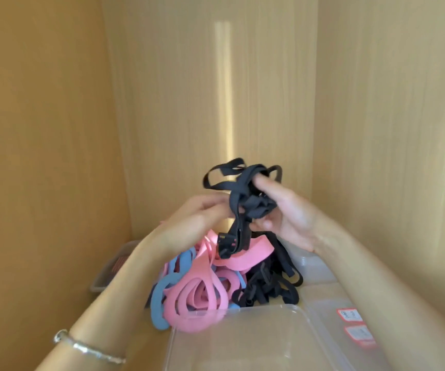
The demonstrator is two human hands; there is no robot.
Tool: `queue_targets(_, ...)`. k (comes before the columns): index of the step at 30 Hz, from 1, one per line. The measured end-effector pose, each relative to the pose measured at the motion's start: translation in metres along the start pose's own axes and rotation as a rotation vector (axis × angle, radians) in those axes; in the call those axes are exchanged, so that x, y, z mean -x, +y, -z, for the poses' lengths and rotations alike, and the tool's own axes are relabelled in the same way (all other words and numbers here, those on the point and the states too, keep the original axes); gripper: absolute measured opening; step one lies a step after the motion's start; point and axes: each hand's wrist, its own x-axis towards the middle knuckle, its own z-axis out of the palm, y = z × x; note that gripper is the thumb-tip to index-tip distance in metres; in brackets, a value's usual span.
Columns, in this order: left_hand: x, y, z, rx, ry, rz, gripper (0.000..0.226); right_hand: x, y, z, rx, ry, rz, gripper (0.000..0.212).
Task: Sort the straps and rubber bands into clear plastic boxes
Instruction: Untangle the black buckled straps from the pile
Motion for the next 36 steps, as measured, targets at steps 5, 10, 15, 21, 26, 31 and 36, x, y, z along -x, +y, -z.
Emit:
queue_targets(5,-0.002,0.004,-0.009,-0.075,0.068,-0.033,0.013,0.002,-0.006,-0.009,0.128,0.012,-0.029,0.060)
queue_targets(10,0.002,0.005,-0.008,-0.121,-0.005,0.018,0.012,0.003,-0.007,-0.009,0.148,-0.003,-0.036,0.056)
queue_targets(15,-0.006,-0.011,0.023,-0.196,0.392,0.174,0.021,0.000,-0.015,0.002,0.113,0.263,0.072,0.053)
queue_targets(21,0.009,-0.038,0.086,-0.595,0.573,0.509,0.040,-0.004,-0.014,0.020,-0.046,0.499,0.219,0.015)
queue_targets(26,0.009,-0.034,0.068,-0.377,0.061,0.518,0.051,-0.011,-0.009,0.009,-0.096,0.471,0.257,0.009)
queue_targets(31,0.007,-0.028,0.063,-0.296,-0.249,0.643,0.036,-0.009,-0.014,0.004,-0.187,0.428,0.381,0.019)
queue_targets(36,0.010,-0.021,0.055,-0.618,-0.228,0.932,0.027,-0.010,-0.019,-0.003,-0.287,0.399,0.442,0.018)
